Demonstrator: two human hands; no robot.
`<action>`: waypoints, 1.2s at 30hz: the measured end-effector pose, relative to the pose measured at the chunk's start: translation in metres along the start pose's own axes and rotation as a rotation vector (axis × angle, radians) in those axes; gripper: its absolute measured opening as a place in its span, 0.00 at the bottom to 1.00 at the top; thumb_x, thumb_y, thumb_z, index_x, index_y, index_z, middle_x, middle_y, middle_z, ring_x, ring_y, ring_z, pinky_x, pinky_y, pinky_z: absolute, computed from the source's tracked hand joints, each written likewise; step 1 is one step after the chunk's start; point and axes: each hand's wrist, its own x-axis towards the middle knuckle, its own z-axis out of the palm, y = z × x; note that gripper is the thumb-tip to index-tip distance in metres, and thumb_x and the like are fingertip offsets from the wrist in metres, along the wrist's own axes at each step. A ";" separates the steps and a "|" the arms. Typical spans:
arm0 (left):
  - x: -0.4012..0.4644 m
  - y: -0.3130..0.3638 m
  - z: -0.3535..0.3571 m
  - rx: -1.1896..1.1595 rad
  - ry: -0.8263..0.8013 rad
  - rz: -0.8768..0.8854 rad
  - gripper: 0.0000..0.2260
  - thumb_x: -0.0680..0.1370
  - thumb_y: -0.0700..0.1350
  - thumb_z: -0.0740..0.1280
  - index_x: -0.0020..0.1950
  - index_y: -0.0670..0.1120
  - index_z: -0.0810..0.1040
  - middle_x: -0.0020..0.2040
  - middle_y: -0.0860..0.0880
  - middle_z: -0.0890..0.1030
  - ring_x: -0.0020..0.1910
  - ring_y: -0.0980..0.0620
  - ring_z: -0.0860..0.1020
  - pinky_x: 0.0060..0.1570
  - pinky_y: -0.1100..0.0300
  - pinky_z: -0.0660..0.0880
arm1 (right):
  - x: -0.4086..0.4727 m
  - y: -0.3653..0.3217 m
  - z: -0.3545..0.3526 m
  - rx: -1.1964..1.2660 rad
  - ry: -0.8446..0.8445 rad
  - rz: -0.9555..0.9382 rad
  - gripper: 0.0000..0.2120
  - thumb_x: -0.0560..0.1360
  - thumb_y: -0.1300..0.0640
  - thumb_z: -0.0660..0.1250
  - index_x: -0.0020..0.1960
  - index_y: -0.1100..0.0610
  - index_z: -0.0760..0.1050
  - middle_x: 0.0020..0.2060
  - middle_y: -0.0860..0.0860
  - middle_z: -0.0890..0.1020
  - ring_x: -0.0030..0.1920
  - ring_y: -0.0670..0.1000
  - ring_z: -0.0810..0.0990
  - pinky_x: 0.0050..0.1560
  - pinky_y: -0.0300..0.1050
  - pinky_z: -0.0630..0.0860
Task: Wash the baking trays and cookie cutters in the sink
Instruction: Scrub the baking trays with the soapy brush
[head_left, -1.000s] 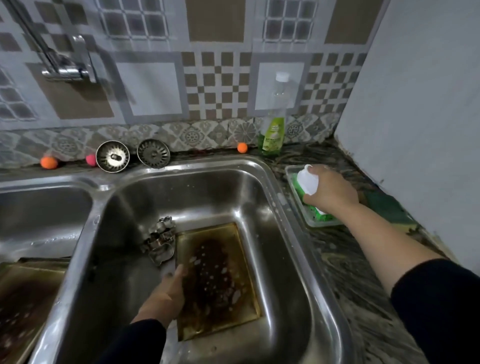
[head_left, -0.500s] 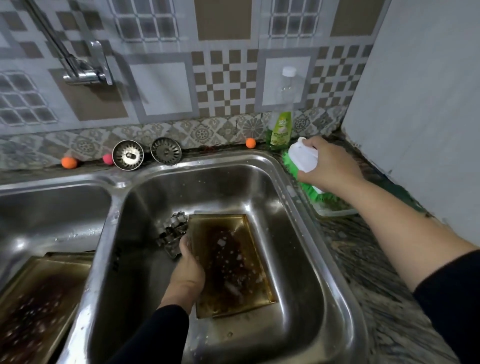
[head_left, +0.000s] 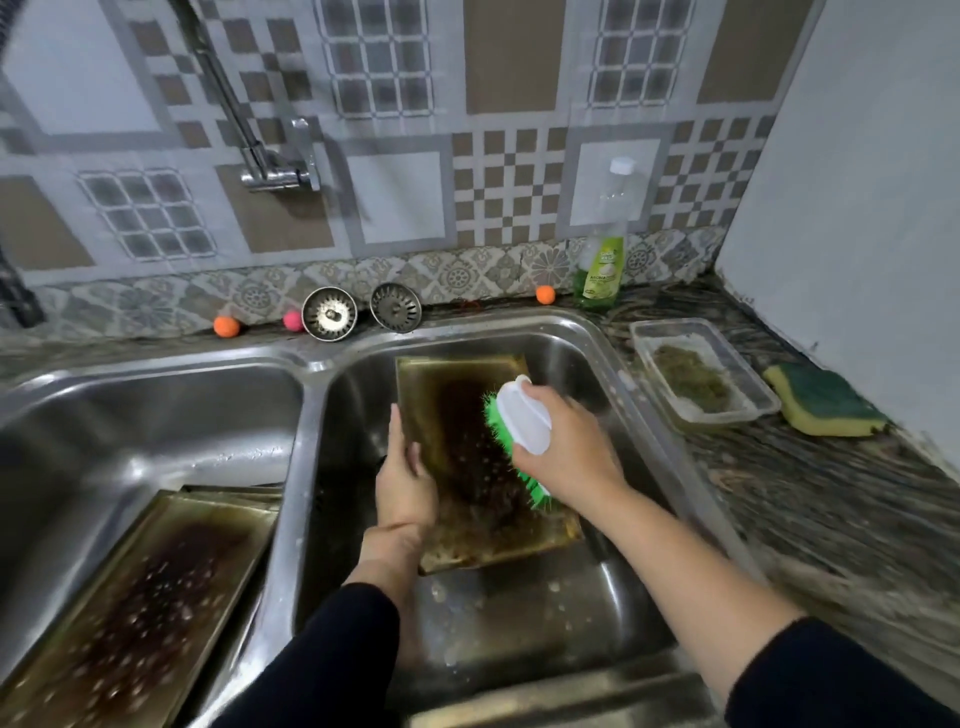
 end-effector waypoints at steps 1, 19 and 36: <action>0.002 0.007 -0.006 -0.044 0.015 0.042 0.24 0.83 0.41 0.54 0.78 0.53 0.55 0.71 0.50 0.69 0.65 0.60 0.65 0.59 0.73 0.58 | -0.004 -0.006 0.004 0.003 0.027 -0.006 0.34 0.71 0.51 0.70 0.73 0.43 0.60 0.62 0.50 0.72 0.60 0.55 0.74 0.55 0.52 0.76; 0.003 0.056 -0.060 -0.329 0.066 0.371 0.23 0.82 0.36 0.55 0.76 0.51 0.60 0.74 0.53 0.65 0.72 0.60 0.62 0.70 0.69 0.59 | 0.029 -0.074 -0.028 -0.159 0.310 -0.090 0.30 0.77 0.45 0.63 0.76 0.45 0.57 0.69 0.53 0.70 0.63 0.58 0.74 0.54 0.50 0.74; 0.010 0.059 -0.063 -0.343 0.079 0.387 0.22 0.82 0.36 0.56 0.76 0.46 0.61 0.72 0.55 0.65 0.68 0.67 0.62 0.61 0.81 0.58 | -0.014 -0.082 0.010 0.035 0.305 -0.185 0.30 0.75 0.46 0.65 0.74 0.42 0.59 0.67 0.47 0.73 0.64 0.52 0.74 0.59 0.48 0.72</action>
